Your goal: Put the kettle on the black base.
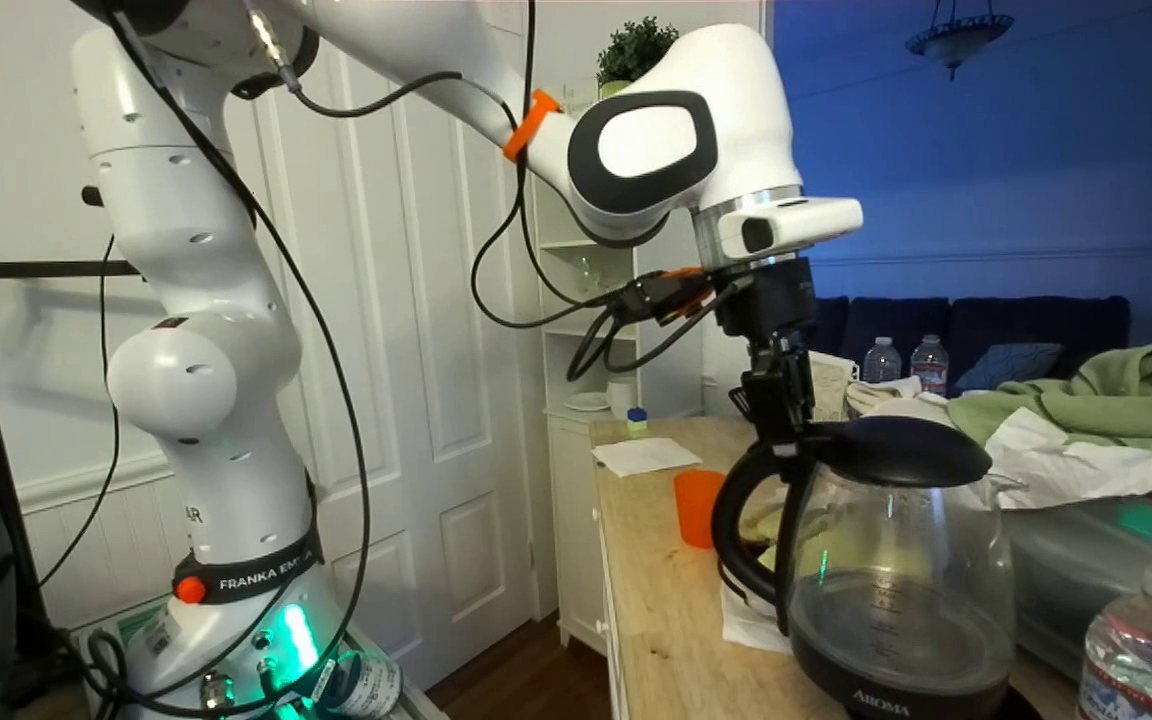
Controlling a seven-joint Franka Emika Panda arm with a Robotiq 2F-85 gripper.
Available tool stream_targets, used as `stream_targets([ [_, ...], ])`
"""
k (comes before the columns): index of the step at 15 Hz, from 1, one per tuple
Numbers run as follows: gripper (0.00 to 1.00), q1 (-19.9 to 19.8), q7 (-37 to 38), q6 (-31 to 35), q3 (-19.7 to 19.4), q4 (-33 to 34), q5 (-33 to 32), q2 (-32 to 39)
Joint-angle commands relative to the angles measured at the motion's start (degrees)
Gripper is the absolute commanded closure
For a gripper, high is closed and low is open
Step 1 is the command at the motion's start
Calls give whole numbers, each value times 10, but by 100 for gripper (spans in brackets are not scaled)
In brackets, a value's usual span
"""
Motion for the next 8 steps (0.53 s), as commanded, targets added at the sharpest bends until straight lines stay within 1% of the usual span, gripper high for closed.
stream_targets([
  [1,81,0,23,19,-6,18,-25,2],
  [8,81,7,3,29,-15,47,-7,36],
])
